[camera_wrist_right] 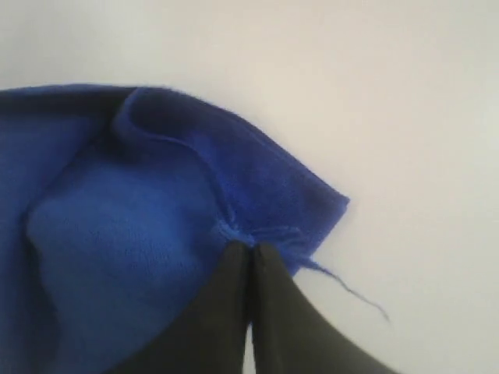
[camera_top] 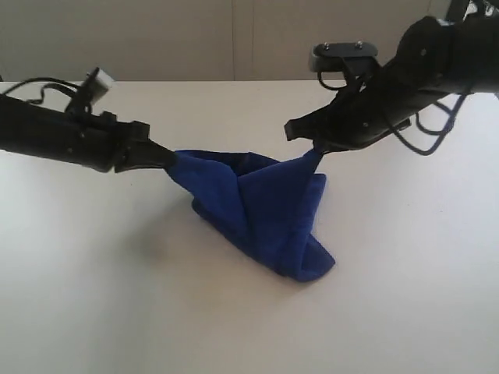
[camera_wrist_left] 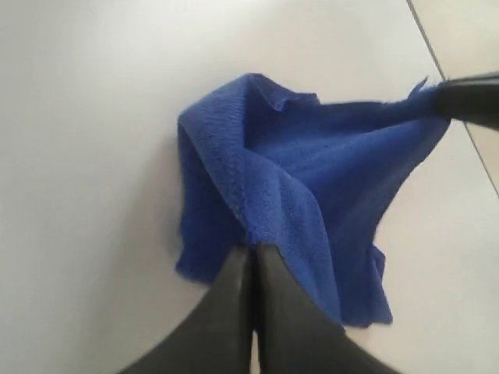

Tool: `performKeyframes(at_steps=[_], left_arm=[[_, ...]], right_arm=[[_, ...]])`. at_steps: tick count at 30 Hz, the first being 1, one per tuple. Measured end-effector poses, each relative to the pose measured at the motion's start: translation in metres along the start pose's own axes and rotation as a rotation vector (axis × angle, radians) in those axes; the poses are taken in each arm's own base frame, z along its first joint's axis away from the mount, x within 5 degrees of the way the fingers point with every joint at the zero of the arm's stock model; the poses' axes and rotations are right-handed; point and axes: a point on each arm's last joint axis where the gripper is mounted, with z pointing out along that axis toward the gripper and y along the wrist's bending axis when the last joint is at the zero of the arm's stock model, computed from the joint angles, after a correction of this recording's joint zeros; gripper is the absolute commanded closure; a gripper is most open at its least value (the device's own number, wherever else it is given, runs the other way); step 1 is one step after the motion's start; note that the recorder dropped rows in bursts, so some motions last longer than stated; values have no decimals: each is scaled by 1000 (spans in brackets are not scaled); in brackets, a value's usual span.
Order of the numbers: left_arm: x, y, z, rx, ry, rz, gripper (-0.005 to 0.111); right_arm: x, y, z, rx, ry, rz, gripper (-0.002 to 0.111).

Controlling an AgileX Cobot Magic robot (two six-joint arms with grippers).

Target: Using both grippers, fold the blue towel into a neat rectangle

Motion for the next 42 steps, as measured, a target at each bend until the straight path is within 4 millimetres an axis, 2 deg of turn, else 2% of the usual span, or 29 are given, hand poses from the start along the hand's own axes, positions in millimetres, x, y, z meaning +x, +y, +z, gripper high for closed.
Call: performKeyframes(at_steps=[2,3,6,7,8,14,19,24,30,33,36,40,42], left_arm=[[-4,-7,-27,-37,24,47,107],[-5,-13,-54,-104,53,95,107],[-5,-27,-89,-219,83,178,107],[-5,-35,-100,-252,84,211,107],[-4,-56,-120,-294,66,282,107],[8,-115,-166,-356,-17,421,107],[32,-140,-198,-502,17,449,107],[62,-173,-229,-605,-21,469,107],[101,-207,-257,-672,-123,453,107],[115,-216,-265,-697,-168,434,107],[117,-218,-267,-701,-191,407,107],[101,-205,-260,-709,-173,338,107],[85,-190,-251,-709,-141,299,107]], right_arm=[[-1,-1,-18,41,4,-44,108],[-1,-4,-40,102,10,-94,108],[-1,-8,-76,191,-5,-148,108],[0,-9,-88,216,-15,-158,108],[2,-9,-112,246,-35,-168,108],[20,-5,-186,286,-107,-156,108],[45,-2,-240,303,-147,-136,108],[83,1,-300,306,-260,-103,108],[137,3,-357,296,-425,-58,108],[159,4,-376,288,-506,-44,108],[166,3,-381,294,-527,-30,108],[149,-1,-366,334,-459,-16,108],[135,-4,-344,357,-384,-8,108]])
